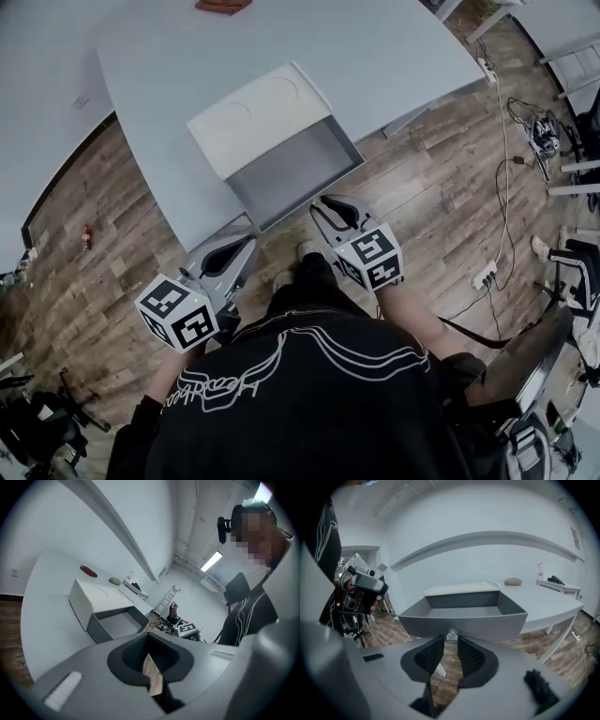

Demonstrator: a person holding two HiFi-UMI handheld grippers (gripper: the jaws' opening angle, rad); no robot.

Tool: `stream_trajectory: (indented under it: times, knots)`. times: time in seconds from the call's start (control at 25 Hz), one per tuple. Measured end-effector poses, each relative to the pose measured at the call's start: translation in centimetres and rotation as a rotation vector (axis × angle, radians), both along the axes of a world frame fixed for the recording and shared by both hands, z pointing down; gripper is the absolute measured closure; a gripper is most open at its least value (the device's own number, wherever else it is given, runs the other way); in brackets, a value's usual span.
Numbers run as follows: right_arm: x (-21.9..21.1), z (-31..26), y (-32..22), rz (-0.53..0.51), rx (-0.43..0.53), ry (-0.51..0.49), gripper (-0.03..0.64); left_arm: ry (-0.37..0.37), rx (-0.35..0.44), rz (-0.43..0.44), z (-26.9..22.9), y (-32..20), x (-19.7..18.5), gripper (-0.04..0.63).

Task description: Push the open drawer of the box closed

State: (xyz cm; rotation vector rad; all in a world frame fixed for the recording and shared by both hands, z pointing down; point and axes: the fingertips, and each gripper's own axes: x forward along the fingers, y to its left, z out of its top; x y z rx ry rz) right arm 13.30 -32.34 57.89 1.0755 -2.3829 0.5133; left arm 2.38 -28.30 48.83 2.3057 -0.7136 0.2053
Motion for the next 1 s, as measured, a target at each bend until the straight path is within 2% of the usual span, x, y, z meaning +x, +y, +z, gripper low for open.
stream_trajectory:
  times: [0.16, 0.44, 0.64, 0.8, 1.0]
  knots:
    - [0.0, 0.0, -0.1, -0.009, -0.011, 0.009, 0.535, -0.046, 0.013, -0.004, 0.4, 0.0, -0.6, 0.588]
    - [0.0, -0.2, 0.0, -0.024, -0.021, 0.016, 0.540, -0.047, 0.008, -0.016, 0.7, 0.1, -0.4, 0.588]
    - [-0.6, -0.5, -0.4, -0.023, -0.025, 0.008, 0.541, -0.038, 0.005, -0.034, 0.3, -0.4, -1.0, 0.588]
    - [-1.0, -0.7, -1.4, -0.031, -0.027, 0.002, 0.541, 0.003, -0.019, -0.075, 0.0, -0.8, -1.9, 0.588]
    - [-2.0, -0.8, -3.3, -0.041, -0.032, 0.001, 0.541, 0.012, -0.019, -0.122, -0.4, -1.3, -3.4, 0.588]
